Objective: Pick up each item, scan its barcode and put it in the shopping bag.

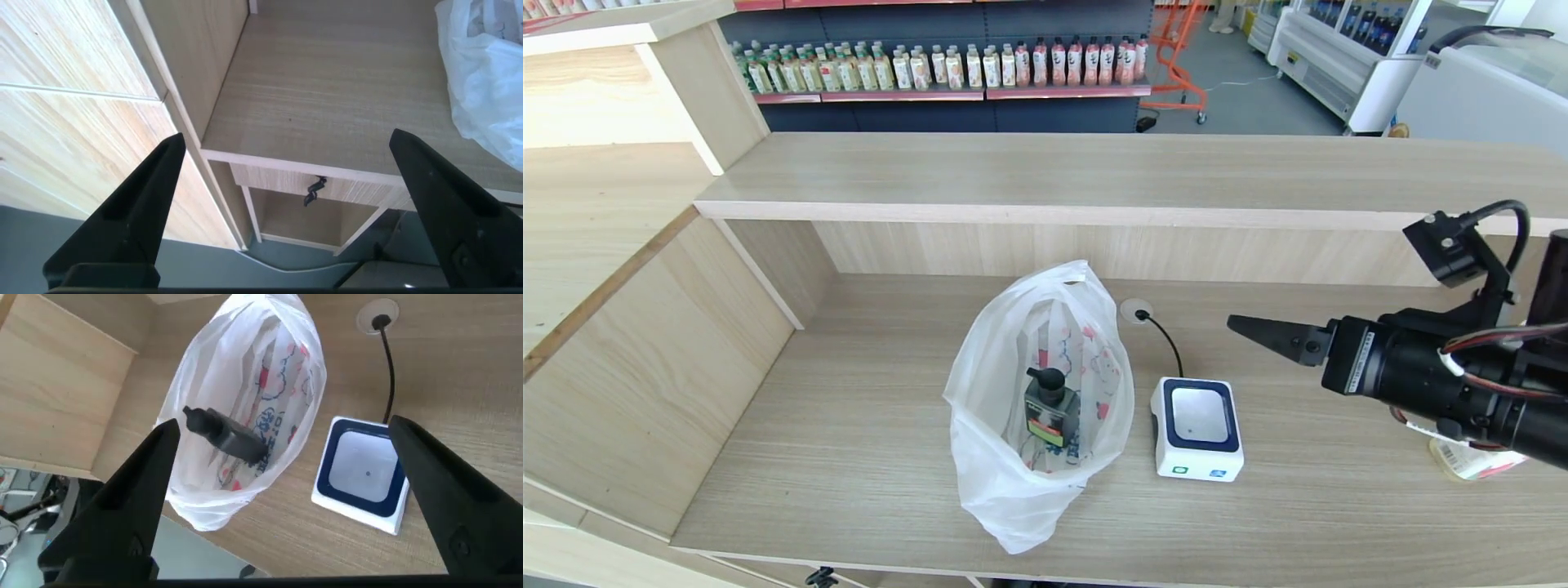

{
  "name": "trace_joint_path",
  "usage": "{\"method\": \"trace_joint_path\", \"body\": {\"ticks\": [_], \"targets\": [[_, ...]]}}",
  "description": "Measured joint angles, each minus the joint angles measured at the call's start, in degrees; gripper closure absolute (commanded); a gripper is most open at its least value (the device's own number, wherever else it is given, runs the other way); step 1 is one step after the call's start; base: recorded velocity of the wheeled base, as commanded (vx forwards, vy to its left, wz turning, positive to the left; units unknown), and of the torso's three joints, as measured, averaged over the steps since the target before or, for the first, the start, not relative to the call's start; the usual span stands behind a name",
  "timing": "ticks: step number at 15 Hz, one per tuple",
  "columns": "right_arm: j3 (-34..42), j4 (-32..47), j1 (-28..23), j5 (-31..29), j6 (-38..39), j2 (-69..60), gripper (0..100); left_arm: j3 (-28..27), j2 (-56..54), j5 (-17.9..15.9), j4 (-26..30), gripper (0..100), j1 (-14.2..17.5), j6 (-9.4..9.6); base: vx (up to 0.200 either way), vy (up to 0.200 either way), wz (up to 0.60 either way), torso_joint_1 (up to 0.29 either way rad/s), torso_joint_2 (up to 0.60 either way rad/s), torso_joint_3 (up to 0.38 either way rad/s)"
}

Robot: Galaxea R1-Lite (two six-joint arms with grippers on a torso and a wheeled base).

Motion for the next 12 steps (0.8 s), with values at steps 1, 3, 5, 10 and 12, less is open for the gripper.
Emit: {"method": "trace_joint_path", "body": {"ticks": [1,3,5,10,12], "targets": [[0.94,0.00,-0.43,0.05,-0.22,-1.13,0,0.00,0.00,0.02,0.00,0,-0.02,-0.02,-0.200,0.000,0.00,0.002,0.01,0.002],[2.40,0.11,-0.78,-0.02,-1.34,-2.73,0,0.00,0.00,0.00,0.00,0,-0.02,0.05,-0.100,0.000,0.00,0.011,0.00,-0.006],[3.23,0.18,-0.83,-0.20,-1.82,-3.72,0,0.00,0.00,0.02,0.01,0,-0.02,0.05,0.000,0.000,0.00,0.000,0.00,0.000],[4.16,2.49,-3.21,-4.79,-5.42,-4.66,0,0.00,0.00,0.00,0.00,0,-0.02,0.02,0.000,-0.160,0.00,0.006,0.00,0.000],[5.05,2.82,-3.86,-6.75,-5.56,-4.88,0,0.00,0.00,0.00,0.00,0,-0.04,-0.02,0.000,-0.200,0.00,0.010,0.00,0.000]]}}
